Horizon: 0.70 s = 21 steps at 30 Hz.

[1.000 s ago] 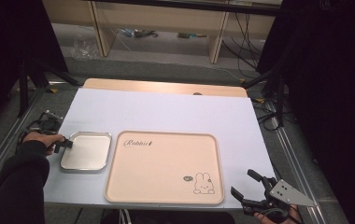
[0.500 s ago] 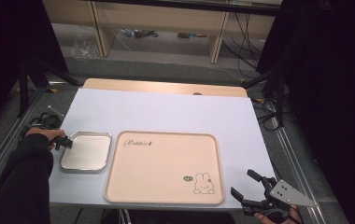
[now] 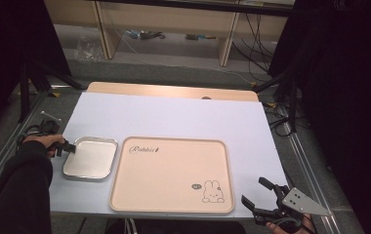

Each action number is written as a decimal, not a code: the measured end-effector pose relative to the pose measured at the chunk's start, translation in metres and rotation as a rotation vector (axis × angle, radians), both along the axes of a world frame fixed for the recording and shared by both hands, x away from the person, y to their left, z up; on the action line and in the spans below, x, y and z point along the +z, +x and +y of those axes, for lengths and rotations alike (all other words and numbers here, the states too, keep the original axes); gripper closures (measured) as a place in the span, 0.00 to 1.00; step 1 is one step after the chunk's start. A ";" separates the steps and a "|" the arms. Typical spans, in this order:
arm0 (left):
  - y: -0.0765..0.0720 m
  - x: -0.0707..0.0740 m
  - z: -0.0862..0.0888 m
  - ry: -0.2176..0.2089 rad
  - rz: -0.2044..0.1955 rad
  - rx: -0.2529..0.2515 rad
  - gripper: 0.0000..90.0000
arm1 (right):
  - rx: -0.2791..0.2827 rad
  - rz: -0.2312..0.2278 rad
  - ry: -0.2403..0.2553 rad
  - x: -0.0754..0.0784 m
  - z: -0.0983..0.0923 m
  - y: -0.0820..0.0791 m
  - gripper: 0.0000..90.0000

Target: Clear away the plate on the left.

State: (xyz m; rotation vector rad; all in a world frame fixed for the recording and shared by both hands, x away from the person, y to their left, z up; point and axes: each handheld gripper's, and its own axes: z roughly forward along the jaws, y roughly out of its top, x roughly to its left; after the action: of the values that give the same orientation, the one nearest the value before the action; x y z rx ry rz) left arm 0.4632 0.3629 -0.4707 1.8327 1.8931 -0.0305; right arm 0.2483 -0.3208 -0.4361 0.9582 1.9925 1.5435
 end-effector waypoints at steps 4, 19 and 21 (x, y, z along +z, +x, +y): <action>-0.004 0.000 0.007 -0.037 -0.039 0.037 0.98 | 0.002 0.012 -0.009 0.001 0.000 -0.001 0.18; -0.015 0.013 0.016 -0.106 -0.130 0.032 0.98 | -0.014 -0.034 -0.042 0.001 -0.002 0.002 0.18; -0.016 0.016 0.016 -0.108 -0.123 0.023 0.98 | -0.012 -0.046 -0.017 0.000 0.000 0.002 0.18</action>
State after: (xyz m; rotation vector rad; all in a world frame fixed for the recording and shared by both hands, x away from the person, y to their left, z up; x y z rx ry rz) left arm 0.4475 0.3785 -0.4548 1.7021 1.7921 -0.0114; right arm 0.2506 -0.3210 -0.4362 0.9178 1.9616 1.5257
